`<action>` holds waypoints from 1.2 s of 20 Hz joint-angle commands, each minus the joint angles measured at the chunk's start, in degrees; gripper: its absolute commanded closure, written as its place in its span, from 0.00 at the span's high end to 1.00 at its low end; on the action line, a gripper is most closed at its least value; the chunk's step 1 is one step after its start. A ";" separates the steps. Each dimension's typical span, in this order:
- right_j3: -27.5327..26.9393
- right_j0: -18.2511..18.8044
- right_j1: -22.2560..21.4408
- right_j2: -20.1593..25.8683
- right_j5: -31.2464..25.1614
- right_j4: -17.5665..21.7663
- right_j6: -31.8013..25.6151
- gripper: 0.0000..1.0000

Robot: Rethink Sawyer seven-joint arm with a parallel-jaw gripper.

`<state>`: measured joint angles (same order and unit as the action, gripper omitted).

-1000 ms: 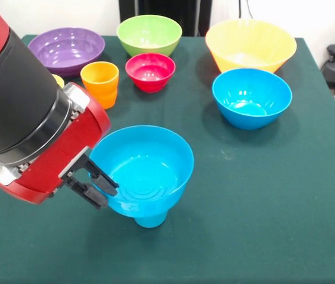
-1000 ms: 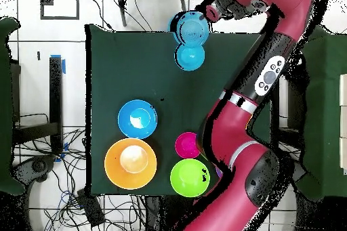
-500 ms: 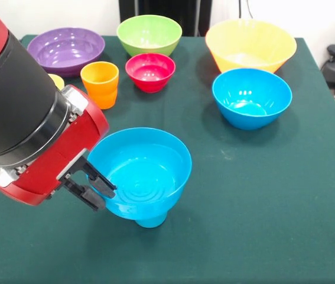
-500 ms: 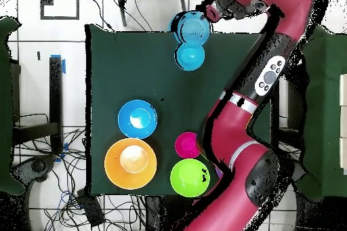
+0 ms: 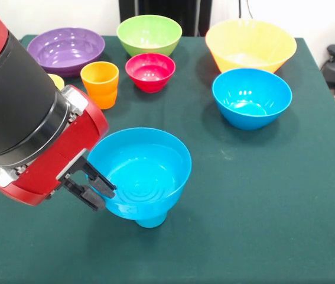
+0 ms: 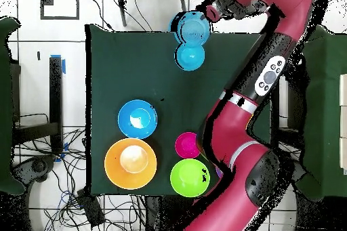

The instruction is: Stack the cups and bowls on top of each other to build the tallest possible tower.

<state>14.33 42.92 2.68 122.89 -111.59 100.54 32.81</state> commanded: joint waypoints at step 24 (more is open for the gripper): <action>2.41 2.51 0.16 -16.32 0.12 -10.16 -4.44 0.00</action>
<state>16.98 45.13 2.76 117.15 -111.60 91.71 32.81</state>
